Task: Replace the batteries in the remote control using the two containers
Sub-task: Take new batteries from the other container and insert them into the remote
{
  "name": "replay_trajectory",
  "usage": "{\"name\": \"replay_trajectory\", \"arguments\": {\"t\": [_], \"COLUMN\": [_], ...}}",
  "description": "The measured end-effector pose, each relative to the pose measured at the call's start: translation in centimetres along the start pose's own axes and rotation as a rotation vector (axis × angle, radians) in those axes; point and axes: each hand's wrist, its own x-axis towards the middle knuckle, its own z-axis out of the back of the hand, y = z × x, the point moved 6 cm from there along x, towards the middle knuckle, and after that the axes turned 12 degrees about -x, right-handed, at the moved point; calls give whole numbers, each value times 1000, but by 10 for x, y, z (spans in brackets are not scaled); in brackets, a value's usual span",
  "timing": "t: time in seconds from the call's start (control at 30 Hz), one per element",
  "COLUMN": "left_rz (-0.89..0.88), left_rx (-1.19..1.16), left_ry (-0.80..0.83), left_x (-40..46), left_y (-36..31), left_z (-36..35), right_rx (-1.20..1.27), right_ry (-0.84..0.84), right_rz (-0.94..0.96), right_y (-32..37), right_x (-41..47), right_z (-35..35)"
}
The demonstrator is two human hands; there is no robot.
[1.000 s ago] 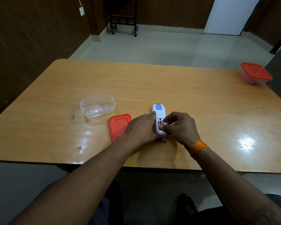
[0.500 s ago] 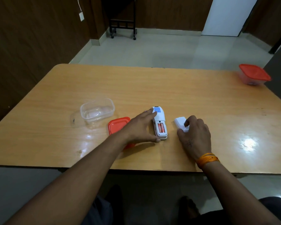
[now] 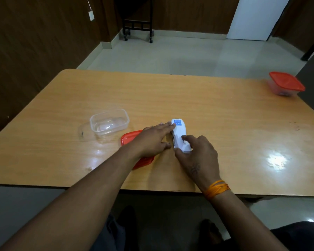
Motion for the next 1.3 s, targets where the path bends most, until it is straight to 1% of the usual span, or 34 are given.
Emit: {"name": "replay_trajectory", "arguments": {"t": [0.2,0.57,0.8,1.07,1.17,1.3], "left_rz": [4,-4,-1,21,22,30], "left_rx": [3,-18,-25,-26,-23,-58], "left_ry": [-7,-16,-5,9,26,28], "left_x": [1,3,3,1,0,-3], "left_y": [1,2,0,-2,-3,-5], "left_z": [-1,-2,-1,0,0,2], "right_rx": [-102,-73,-48,-65,-76,-99], "right_ry": [11,46,22,22,52,51], "right_rz": [29,18,25,5,-5,-9], "right_y": [9,11,12,13,14,16], "right_x": [-4,3,4,5,7,7], "right_z": [-7,-14,-15,-15,-16,-15]}}
